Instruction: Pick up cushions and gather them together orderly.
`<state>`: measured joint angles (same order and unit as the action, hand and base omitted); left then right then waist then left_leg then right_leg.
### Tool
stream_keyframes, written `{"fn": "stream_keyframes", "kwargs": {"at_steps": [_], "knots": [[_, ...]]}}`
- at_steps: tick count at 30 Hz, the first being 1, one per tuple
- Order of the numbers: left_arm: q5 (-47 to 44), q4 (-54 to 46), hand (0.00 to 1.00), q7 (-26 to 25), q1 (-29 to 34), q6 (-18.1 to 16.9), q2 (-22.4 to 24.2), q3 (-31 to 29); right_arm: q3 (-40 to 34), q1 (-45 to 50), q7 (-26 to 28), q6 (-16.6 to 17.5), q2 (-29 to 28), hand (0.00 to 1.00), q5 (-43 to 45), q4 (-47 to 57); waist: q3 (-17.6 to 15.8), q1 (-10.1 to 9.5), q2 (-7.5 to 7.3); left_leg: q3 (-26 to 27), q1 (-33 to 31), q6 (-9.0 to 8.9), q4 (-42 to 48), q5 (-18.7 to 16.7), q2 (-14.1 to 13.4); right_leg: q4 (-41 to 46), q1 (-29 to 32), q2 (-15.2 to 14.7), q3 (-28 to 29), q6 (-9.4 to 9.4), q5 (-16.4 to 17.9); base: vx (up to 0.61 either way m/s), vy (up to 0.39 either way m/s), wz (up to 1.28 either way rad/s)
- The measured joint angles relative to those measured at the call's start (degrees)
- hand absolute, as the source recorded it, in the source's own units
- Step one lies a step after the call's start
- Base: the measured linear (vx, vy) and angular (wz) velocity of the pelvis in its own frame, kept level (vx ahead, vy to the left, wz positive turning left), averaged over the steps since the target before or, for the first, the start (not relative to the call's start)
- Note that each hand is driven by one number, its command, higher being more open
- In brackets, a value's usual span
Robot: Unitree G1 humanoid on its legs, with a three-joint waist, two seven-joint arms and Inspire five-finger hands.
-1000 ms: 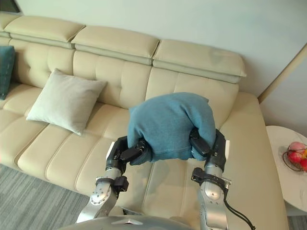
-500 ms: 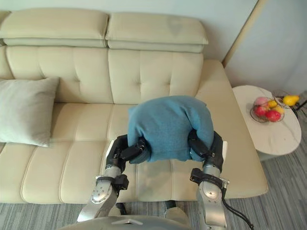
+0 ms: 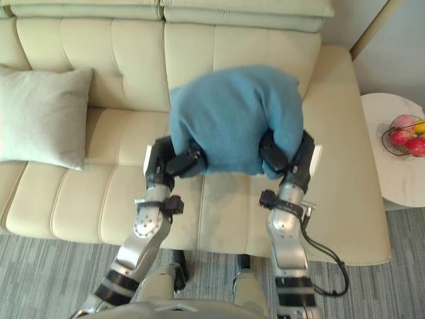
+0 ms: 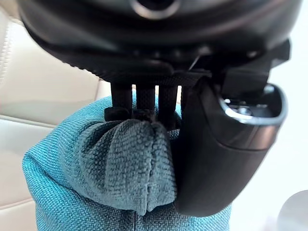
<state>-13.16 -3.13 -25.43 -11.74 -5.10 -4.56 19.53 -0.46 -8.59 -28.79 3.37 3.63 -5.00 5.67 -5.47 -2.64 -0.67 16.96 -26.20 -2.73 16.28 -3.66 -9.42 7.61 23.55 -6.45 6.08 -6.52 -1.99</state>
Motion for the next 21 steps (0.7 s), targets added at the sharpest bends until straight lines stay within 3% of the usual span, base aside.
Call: {"fn": "stream_keyframes", "kwargs": {"at_steps": [1,2,3,5,6,12,15,21], "knots": [[0.0,0.1,0.0,-1.0,-2.5,-0.1,0.0,-0.1,-0.2,-2.6,-1.0,0.0,0.4,1.0,0.0,-0.6,-0.3,-0.03,0.41,-0.3,-0.7,0.01,-0.1,0.5,0.0,0.6,0.9,0.0,-0.4,0.08,0.1,-0.1,-0.011,0.15],[0.2,0.8,1.0,-2.1,-6.1,-0.3,-0.1,-0.2,-0.8,-6.6,-2.0,0.0,0.9,1.0,0.0,-2.5,-1.3,-0.1,0.84,-0.5,-1.2,0.07,-0.4,1.3,0.2,1.5,1.8,0.0,-0.7,0.17,0.1,-0.09,-0.007,0.1],[0.3,1.1,1.0,-2.2,-7.0,-0.4,-0.2,-0.2,-1.0,-7.4,-2.2,0.0,1.0,1.0,0.0,-2.9,-1.6,-0.1,0.9,-0.5,-1.2,0.1,-0.5,1.4,0.2,1.5,1.8,0.0,-0.7,0.17,0.1,-0.1,-0.006,0.13],[0.5,7.8,1.0,-3.4,-18.4,-2.3,-1.3,-0.2,-3.2,-17.1,-4.2,0.0,3.3,1.0,0.0,-8.8,-3.9,-0.09,1.17,-1.0,-3.3,0.27,-2.8,4.3,1.2,1.6,4.5,-0.4,-1.1,-0.05,-0.1,-0.13,-0.006,0.17],[0.5,8.8,1.0,-3.5,-19.9,-2.4,-1.6,-0.2,-3.4,-18.4,-4.5,0.0,3.4,1.0,0.0,-9.7,-4.4,-0.04,1.22,-1.1,-3.4,0.32,-3.2,4.8,1.3,1.6,4.8,-0.4,-1.1,-0.03,-0.2,-0.13,-0.013,0.09],[0.4,28.1,1.0,-4.2,-42.5,-2.3,-5.6,-0.7,-7.5,-37.7,-5.5,-0.8,5.8,1.0,5.0,-30.0,-12.2,0.61,1.69,-0.8,-4.9,0.2,-12.6,12.7,2.0,0.3,9.9,0.3,-1.0,0.49,-3.9,-0.09,-0.017,0.01],[0.4,34.2,1.0,-3.1,-47.4,-2.2,-6.4,-0.8,-7.6,-42.1,-4.1,-1.7,5.8,1.0,7.6,-37.1,-14.1,1.18,2.47,-0.6,-5.9,-0.01,-16.7,15.6,2.1,-0.7,12.3,0.8,-1.0,0.64,-5.3,0.01,-0.022,-0.03],[0.4,41.0,1.0,-1.2,-48.6,-0.8,-4.6,-5.4,-8.5,-46.0,-1.5,-2.2,5.8,1.0,11.7,-40.7,-17.5,1.7,2.78,-0.6,-8.3,-0.39,-18.2,17.0,1.5,-0.8,15.2,1.6,-1.2,0.91,-6.1,0.07,-0.009,-0.01]]}}
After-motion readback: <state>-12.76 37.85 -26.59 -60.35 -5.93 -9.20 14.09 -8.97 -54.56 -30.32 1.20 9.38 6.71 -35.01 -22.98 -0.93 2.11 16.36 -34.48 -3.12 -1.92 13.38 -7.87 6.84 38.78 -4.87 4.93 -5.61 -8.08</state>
